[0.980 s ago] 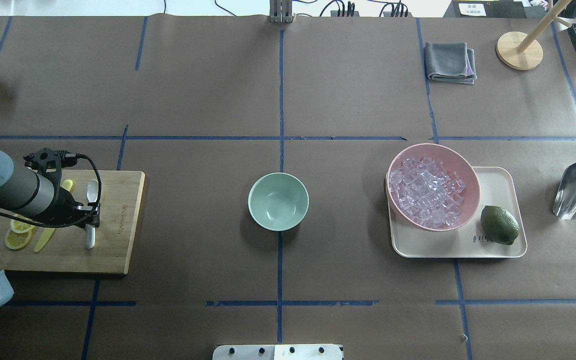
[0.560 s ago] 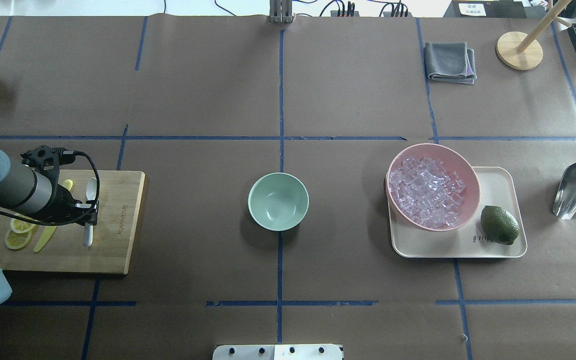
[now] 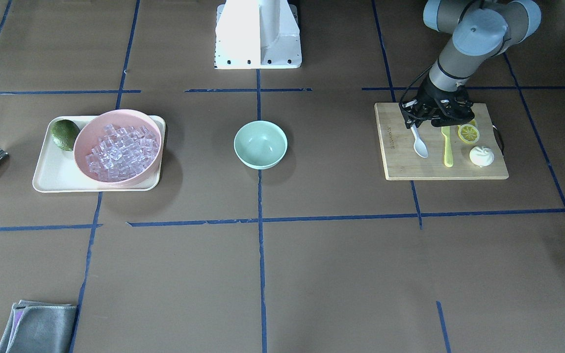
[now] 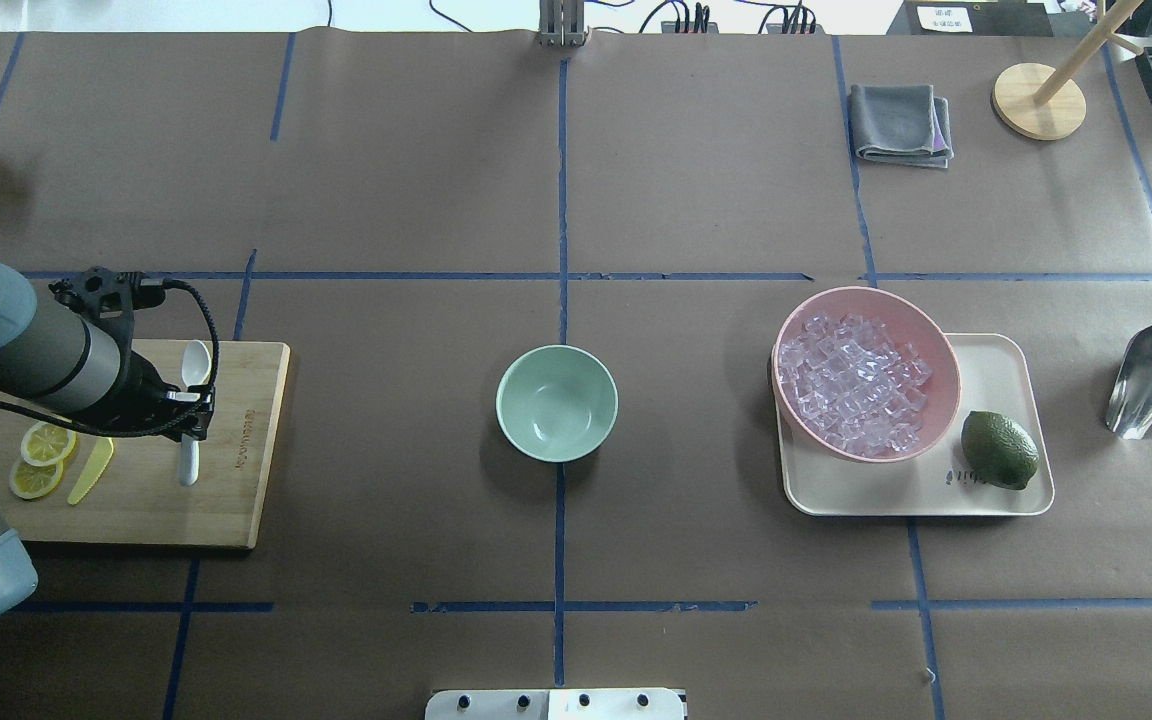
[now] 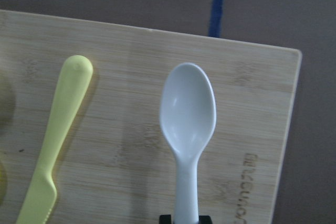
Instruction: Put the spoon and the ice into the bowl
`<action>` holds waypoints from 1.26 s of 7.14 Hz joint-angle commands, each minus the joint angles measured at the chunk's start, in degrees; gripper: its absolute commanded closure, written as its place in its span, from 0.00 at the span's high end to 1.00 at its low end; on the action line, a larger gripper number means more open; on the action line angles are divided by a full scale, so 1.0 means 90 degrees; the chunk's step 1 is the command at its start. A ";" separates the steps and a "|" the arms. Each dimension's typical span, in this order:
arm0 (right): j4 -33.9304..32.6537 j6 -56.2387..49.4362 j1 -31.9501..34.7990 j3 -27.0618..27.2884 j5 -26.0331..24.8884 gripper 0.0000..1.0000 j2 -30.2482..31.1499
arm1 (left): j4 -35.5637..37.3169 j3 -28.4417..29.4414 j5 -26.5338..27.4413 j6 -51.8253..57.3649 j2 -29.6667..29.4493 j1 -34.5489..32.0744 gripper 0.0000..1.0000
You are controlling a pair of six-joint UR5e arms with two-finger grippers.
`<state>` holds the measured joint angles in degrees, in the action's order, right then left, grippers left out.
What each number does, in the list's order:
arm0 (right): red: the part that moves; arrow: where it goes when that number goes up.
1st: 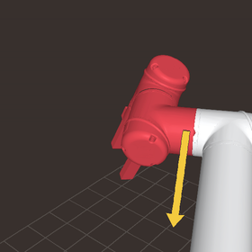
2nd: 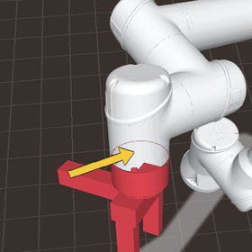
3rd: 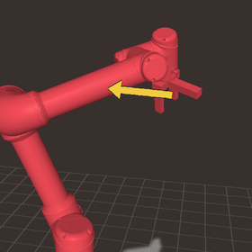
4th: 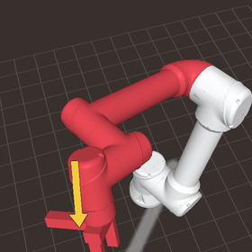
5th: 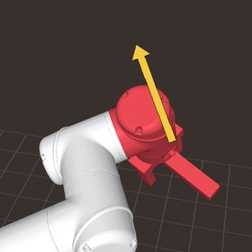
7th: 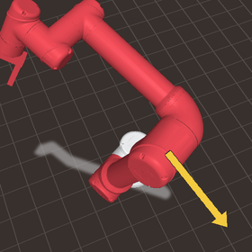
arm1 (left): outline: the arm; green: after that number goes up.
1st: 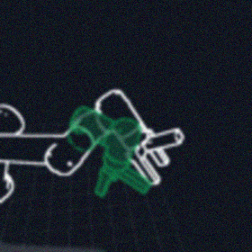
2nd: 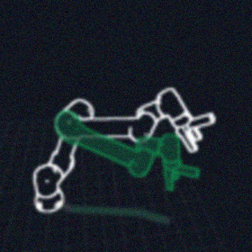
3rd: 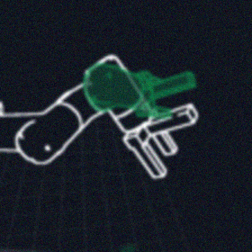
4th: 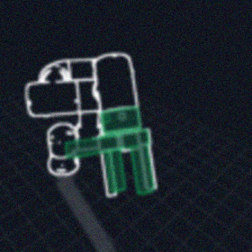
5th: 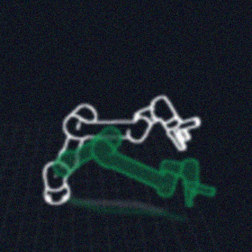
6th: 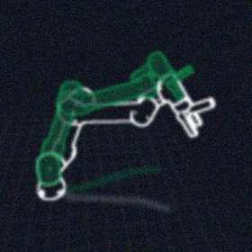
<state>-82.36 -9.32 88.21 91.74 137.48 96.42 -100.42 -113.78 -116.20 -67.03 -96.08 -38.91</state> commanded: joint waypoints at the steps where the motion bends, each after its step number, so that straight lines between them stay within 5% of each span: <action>1: 0.0000 0.0000 0.0003 0.0021 0.0017 1.00 0.0010 | 0.0715 -0.0073 0.0497 -0.0003 -0.1194 0.0424 0.00; 4: -0.0009 0.0000 0.0003 0.0012 0.0017 0.99 0.0020 | 0.0728 0.0880 0.0978 0.1582 -0.2834 0.0886 0.00; 7: -0.0009 0.0000 0.0003 -0.0008 0.0056 1.00 0.0029 | 0.0727 0.1954 0.0968 0.1657 -0.4057 0.1071 0.00; 9: 0.0000 0.0000 0.0003 -0.0018 0.0134 0.99 0.0058 | 0.0728 0.2036 0.0978 0.1666 -0.4080 0.1266 0.05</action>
<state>-82.42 -9.32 88.24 91.63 138.34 96.78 -93.90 -96.22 -107.46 -52.12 -132.16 -28.53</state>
